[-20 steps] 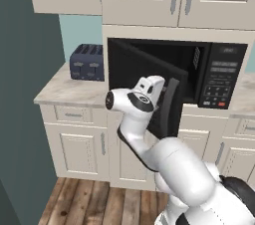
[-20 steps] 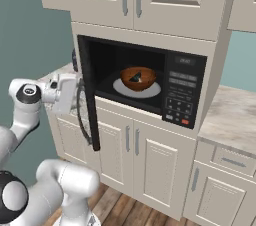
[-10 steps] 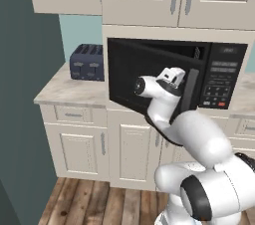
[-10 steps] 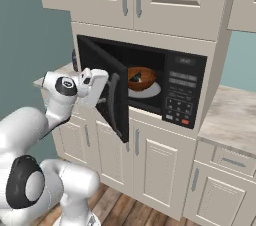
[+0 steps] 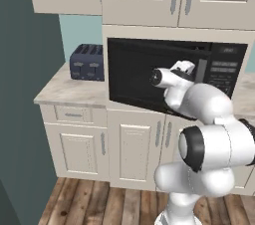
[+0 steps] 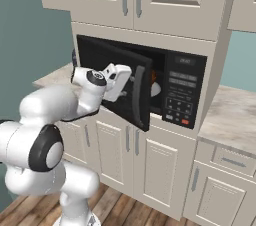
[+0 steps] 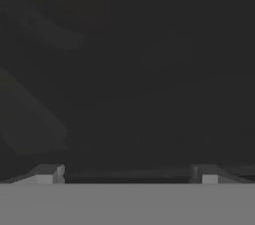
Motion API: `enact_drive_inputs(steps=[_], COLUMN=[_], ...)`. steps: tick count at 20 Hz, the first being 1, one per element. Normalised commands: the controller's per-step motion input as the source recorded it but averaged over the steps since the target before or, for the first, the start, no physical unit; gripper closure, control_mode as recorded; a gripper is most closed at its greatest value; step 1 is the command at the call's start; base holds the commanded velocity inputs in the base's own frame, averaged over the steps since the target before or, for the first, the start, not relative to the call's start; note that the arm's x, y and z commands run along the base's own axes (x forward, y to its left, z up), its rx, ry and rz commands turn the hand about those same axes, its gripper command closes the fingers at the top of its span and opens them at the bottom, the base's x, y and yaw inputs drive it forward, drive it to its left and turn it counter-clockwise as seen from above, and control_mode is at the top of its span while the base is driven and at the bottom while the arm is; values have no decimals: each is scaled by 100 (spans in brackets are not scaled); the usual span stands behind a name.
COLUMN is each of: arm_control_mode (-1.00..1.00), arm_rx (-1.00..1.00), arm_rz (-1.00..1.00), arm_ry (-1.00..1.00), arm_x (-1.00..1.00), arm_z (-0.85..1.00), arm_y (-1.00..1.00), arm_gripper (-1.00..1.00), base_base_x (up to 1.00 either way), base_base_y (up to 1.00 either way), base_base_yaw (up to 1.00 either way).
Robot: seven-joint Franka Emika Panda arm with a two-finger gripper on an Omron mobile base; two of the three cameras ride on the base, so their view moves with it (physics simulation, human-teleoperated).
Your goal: Place the bowl containing the mushroom and eggplant in the microwave. Close the microwave door and press the start button to microwave the meal.
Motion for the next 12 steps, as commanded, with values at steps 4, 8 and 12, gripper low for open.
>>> enact_drive_inputs(steps=[4,8,12], arm_control_mode=[-100,-100,-100], arm_rx=[5,8,9], arm_rz=[0,0,7], arm_ry=[0,0,0], arm_x=[60,56,55], arm_z=[0,0,0], arm_y=[-58,-54,-44], arm_gripper=[-100,-100,-100], base_base_x=[0,0,0], base_base_y=[0,0,0], base_base_yaw=[0,0,0])
